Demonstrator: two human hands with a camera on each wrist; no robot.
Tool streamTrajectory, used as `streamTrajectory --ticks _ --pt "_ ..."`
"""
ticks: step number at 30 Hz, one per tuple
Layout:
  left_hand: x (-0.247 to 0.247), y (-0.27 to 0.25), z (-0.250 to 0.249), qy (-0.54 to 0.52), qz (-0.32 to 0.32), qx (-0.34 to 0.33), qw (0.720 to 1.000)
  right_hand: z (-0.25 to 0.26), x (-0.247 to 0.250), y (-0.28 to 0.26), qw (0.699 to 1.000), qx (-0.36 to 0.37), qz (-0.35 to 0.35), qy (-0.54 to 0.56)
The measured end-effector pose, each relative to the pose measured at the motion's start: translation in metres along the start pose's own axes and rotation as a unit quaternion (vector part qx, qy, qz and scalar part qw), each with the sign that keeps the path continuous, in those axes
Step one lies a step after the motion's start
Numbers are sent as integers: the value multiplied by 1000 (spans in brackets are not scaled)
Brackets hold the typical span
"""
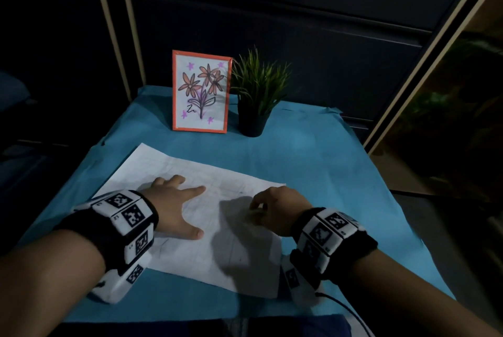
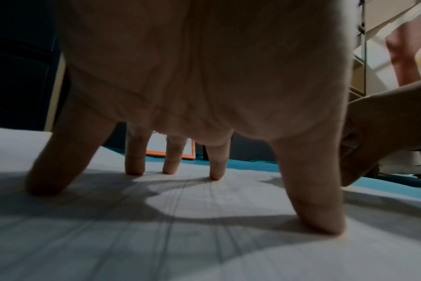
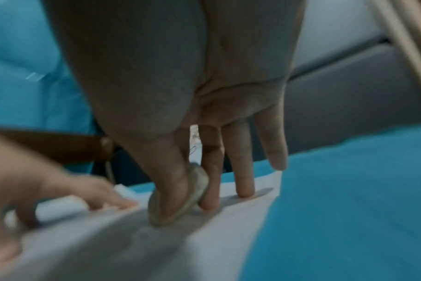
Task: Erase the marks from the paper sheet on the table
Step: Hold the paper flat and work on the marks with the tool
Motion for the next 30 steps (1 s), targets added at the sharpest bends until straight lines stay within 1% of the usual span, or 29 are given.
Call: streamTrajectory --ticks 3,6,7,10,11,14,16,19,21,25,30 --pt "4 4 1 8 3 4 1000 1 3 1 1000 -1 -9 5" --pt "5 5 0 7 12 6 1000 3 -6 -5 999 12 38 10" --pt "6 4 0 8 12 5 1000 2 -5 -5 999 8 35 12" --pt "5 5 2 12 13 7 1000 -5 -1 -2 999 -28 -15 33" --pt "5 5 1 13 13 7 1000 -5 -2 -2 998 -34 -22 37" --pt "5 3 -1 6 10 4 1000 0 -9 -5 999 -17 6 35" --pt "7 0 -4 -3 -3 -3 1000 6 -11 -8 999 0 23 26" --pt "10 -2 -9 -24 -17 -19 999 8 -8 -8 999 4 4 41" --pt "7 -4 -11 -33 -10 -19 999 7 -8 -11 999 -2 -3 45" --pt "-1 -9 -13 -17 11 -9 1000 11 -16 -23 999 17 28 32" --pt "-1 -12 -13 -16 6 -8 1000 11 -8 -21 1000 -4 -5 23"
Point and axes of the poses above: each hand's wrist, its own y-axis towards the middle knuckle, its own x-axis out of the back of the hand, z = x × y, the point moved 9 cm from there along y, towards the middle knuckle, and after that the axes turned 7 degrees about -x, right-handed, at the moved point
